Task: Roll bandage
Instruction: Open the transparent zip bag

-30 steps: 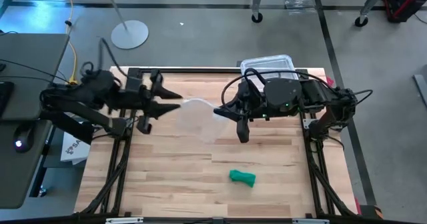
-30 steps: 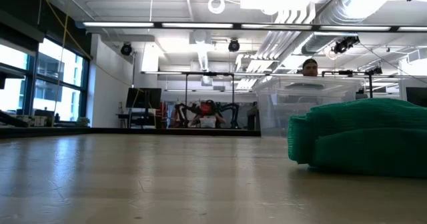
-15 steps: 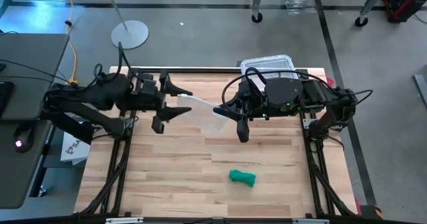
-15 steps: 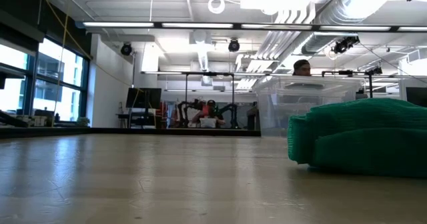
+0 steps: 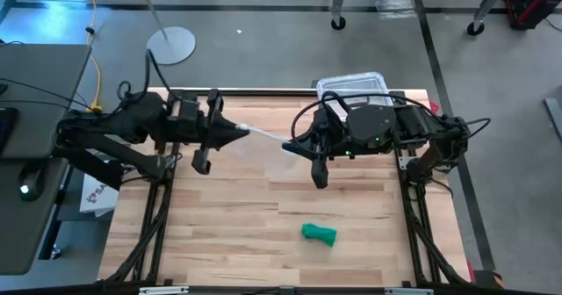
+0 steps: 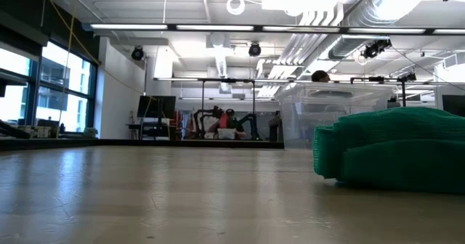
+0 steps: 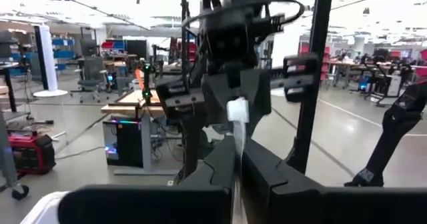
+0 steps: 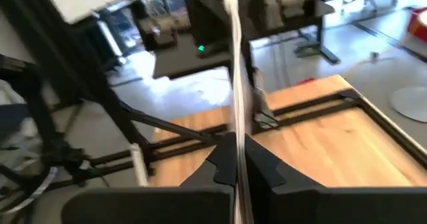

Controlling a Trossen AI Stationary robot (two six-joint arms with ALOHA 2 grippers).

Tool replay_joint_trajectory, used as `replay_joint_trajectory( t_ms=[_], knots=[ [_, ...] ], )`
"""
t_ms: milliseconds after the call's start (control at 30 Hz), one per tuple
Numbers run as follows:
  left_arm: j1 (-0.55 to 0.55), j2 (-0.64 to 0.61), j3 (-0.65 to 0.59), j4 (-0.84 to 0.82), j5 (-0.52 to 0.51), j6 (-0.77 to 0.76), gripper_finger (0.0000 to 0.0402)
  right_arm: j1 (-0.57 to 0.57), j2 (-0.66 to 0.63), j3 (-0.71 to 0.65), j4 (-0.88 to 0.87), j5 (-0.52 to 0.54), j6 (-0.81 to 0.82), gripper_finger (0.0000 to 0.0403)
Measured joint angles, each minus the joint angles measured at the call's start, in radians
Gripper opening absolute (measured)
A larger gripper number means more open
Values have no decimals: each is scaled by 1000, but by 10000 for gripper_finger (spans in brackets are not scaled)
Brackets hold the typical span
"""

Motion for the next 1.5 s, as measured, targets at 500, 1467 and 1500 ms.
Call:
replay_joint_trajectory(
  t_ms=[500, 1467, 1500],
  knots=[
    [-1, 2, 109, -253, -95, 52, 1, -43, -7, 67, -29, 71, -80, 153],
    [-1, 118, 109, -430, 8, -1, 0, -91, 130, 49, 37, -141, -216, 124],
    [-1, 120, 109, -433, 9, -1, 0, -91, 132, 50, 21, -134, -215, 124]
  ],
)
